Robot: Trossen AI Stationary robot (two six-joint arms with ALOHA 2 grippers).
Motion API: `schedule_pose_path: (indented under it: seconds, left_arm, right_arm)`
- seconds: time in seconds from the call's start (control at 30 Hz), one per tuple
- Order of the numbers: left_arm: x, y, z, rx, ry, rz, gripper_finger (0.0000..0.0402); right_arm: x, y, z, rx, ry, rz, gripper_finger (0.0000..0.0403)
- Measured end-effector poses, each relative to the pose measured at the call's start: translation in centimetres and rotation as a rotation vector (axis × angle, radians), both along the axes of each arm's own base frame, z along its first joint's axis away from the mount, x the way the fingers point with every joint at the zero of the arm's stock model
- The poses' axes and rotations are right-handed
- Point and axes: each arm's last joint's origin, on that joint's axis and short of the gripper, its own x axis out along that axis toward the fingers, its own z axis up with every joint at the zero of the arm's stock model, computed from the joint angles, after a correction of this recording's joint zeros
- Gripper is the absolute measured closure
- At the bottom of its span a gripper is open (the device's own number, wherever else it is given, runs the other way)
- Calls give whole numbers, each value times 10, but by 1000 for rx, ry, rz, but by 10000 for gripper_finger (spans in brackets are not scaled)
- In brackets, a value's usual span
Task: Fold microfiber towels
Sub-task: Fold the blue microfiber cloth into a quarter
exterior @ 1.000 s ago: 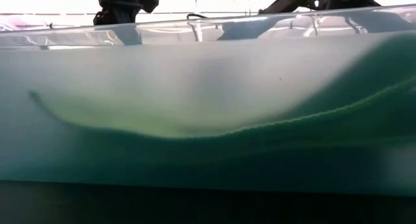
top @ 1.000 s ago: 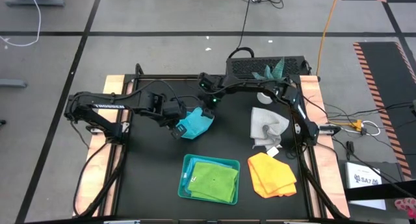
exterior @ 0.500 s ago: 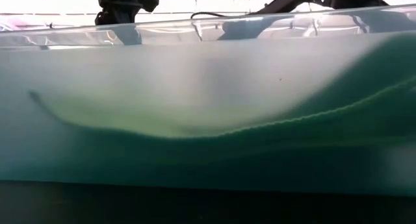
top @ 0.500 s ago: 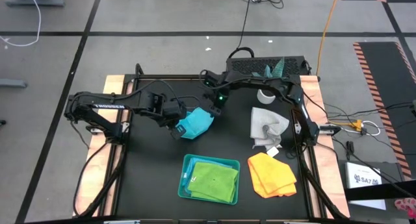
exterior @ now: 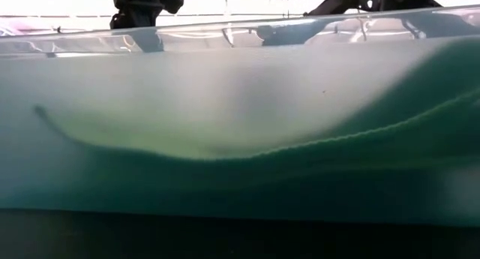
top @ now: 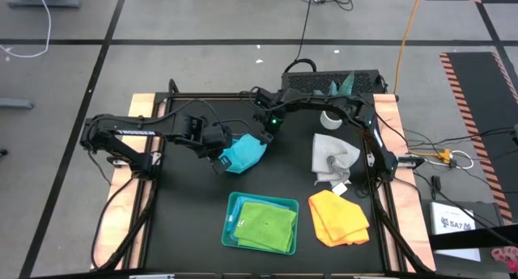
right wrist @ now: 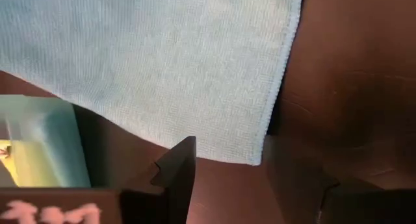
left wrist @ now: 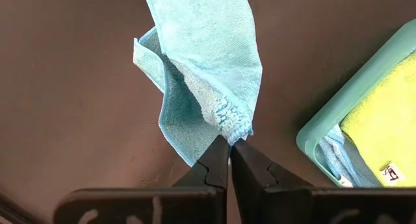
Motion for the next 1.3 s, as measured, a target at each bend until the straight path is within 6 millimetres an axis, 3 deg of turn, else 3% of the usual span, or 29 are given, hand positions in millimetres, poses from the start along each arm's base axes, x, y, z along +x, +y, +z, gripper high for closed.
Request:
schedule_pose_path:
  seconds: [0.53,0.97,1.17,1.3]
  left_arm:
    - [0,0,0,-2,-1,5,387]
    - [0,0,0,-2,-1,3,393]
    - [0,0,0,-5,-1,0,390]
    - [0,0,0,-7,-1,-3,393]
  right_arm:
    - [-1,3,0,91,37,-56,232]
    - [-14,31,1,217,214,32,232]
    - [4,18,6,233,19,-37,232]
    - [22,8,22,274,-195,-35,232]
